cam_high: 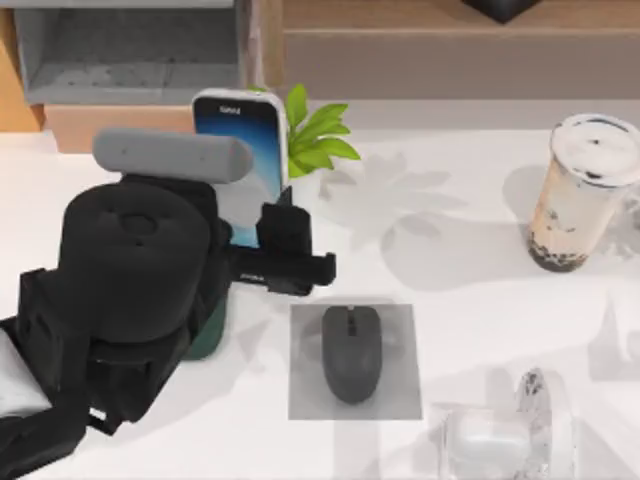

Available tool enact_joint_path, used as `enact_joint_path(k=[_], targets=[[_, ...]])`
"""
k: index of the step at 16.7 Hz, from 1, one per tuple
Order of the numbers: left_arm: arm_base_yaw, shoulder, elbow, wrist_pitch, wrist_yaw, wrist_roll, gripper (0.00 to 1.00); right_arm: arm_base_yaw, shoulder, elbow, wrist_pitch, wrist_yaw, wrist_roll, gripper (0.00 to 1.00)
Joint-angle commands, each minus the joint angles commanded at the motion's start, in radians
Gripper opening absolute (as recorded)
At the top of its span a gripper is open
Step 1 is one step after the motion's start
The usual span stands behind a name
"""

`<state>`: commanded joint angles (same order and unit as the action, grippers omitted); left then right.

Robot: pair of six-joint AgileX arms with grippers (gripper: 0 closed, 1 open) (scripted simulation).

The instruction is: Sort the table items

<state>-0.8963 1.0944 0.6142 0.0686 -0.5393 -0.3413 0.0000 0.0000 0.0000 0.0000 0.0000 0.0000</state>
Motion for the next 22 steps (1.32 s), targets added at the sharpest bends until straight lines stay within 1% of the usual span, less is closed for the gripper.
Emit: enact_joint_path(k=[3, 5, 7, 11, 22], targets=[[0.136, 0.036, -0.010, -0.036, -0.051, 0.013, 0.00, 0.000, 0.000, 0.000, 0.000, 0.000, 0.000, 1.00], [0.197, 0.087, 0.000, -0.042, -0.061, 0.017, 0.00, 0.000, 0.000, 0.000, 0.000, 0.000, 0.000, 1.00], [0.220, 0.120, 0.014, -0.035, -0.050, 0.017, 0.00, 0.000, 0.000, 0.000, 0.000, 0.000, 0.000, 1.00], [0.222, 0.122, 0.015, -0.034, -0.049, 0.017, 0.00, 0.000, 0.000, 0.000, 0.000, 0.000, 0.000, 1.00], [0.222, 0.122, 0.015, -0.034, -0.049, 0.017, 0.83, 0.000, 0.000, 0.000, 0.000, 0.000, 0.000, 1.00]])
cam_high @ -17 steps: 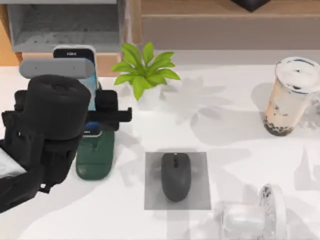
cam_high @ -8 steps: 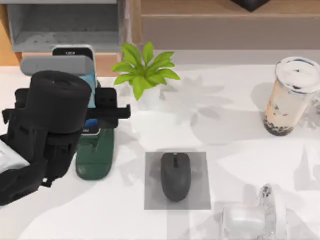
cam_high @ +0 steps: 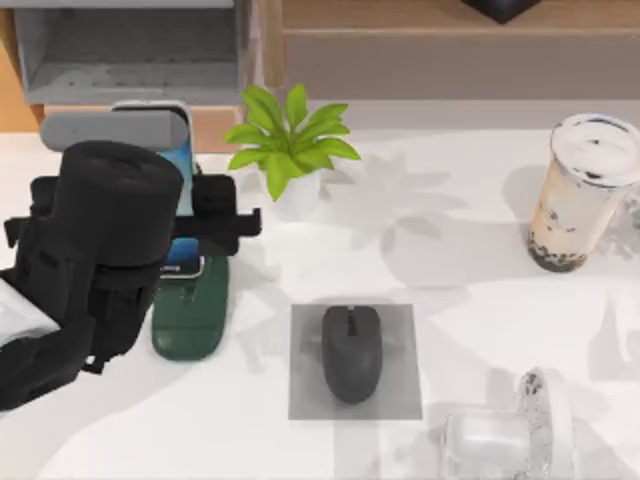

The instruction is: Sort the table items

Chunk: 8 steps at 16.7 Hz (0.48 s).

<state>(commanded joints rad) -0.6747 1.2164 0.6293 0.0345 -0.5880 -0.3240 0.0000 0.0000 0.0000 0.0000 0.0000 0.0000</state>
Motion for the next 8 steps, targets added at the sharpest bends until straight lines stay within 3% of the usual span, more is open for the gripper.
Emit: enact_joint_path(k=[2, 8], targets=[[0.000, 0.000, 0.000, 0.000, 0.000, 0.000, 0.98, 0.000, 0.000, 0.000, 0.000, 0.000, 0.000, 1.00], [0.000, 0.000, 0.000, 0.000, 0.000, 0.000, 1.00, 0.000, 0.000, 0.000, 0.000, 0.000, 0.000, 1.00]])
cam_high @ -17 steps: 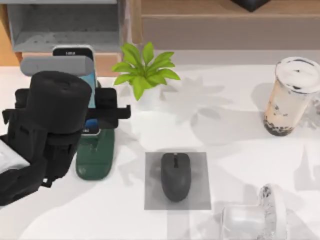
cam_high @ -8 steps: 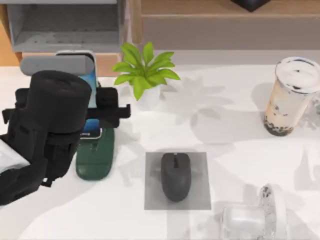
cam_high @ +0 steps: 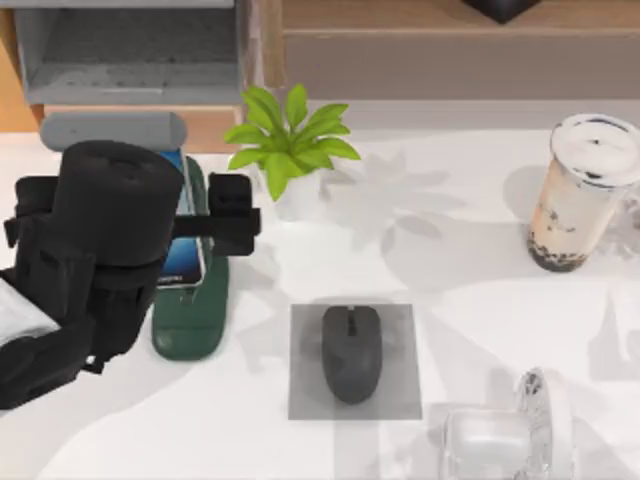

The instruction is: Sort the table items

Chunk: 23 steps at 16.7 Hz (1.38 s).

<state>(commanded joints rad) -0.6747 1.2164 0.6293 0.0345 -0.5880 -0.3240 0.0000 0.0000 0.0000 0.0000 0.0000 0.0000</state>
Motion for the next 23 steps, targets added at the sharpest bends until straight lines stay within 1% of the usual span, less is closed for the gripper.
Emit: enact_joint_path(k=[5, 9, 11, 16, 20, 23], targets=[[-0.014, -0.015, -0.002, 0.006, -0.002, 0.006, 1.00, 0.000, 0.000, 0.000, 0.000, 0.000, 0.000, 1.00], [-0.101, -0.080, -0.020, 0.030, 0.013, 0.024, 1.00, 0.000, 0.000, 0.000, 0.000, 0.000, 0.000, 1.00], [-0.122, -0.098, -0.034, -0.002, -0.002, -0.001, 1.00, 0.000, 0.000, 0.000, 0.000, 0.000, 0.000, 1.00], [-0.089, -0.109, -0.053, -0.091, -0.075, -0.061, 1.00, 0.000, 0.000, 0.000, 0.000, 0.000, 0.000, 1.00], [-0.091, -0.106, -0.050, -0.089, -0.072, -0.059, 1.00, 0.000, 0.000, 0.000, 0.000, 0.000, 0.000, 1.00], [-0.052, -0.168, -0.078, -0.086, -0.040, -0.039, 1.00, 0.000, 0.000, 0.000, 0.000, 0.000, 0.000, 1.00]])
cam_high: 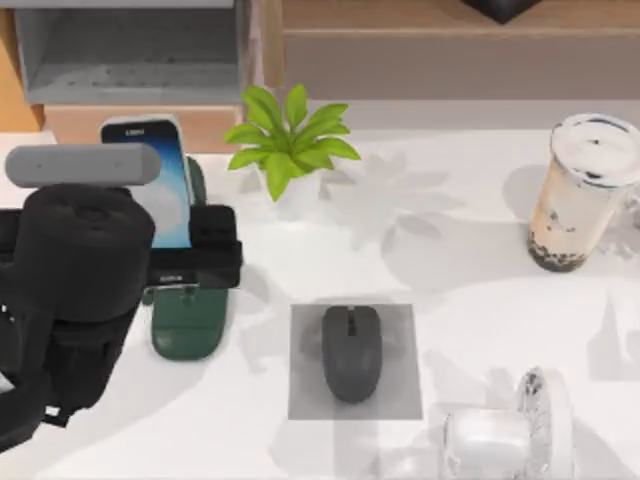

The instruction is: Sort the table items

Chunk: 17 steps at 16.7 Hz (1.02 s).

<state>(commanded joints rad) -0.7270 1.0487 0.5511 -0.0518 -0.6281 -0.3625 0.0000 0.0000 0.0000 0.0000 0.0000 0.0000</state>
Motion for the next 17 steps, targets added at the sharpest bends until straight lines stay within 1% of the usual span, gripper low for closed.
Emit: enact_joint_path(k=[2, 4, 13, 15, 17], targets=[[0.056, -0.079, -0.042, 0.004, 0.048, 0.029, 1.00, 0.000, 0.000, 0.000, 0.000, 0.000, 0.000, 1.00], [0.131, -0.179, -0.099, 0.009, 0.111, 0.066, 1.00, 0.000, 0.000, 0.000, 0.000, 0.000, 0.000, 1.00], [0.558, -0.822, -0.436, 0.027, 0.483, 0.271, 1.00, 0.000, 0.000, 0.000, 0.000, 0.000, 0.000, 1.00], [0.639, -0.938, -0.493, 0.037, 0.552, 0.313, 1.00, 0.000, 0.000, 0.000, 0.000, 0.000, 0.000, 1.00], [0.697, -1.014, -0.532, 0.046, 0.603, 0.346, 1.00, 0.000, 0.000, 0.000, 0.000, 0.000, 0.000, 1.00]])
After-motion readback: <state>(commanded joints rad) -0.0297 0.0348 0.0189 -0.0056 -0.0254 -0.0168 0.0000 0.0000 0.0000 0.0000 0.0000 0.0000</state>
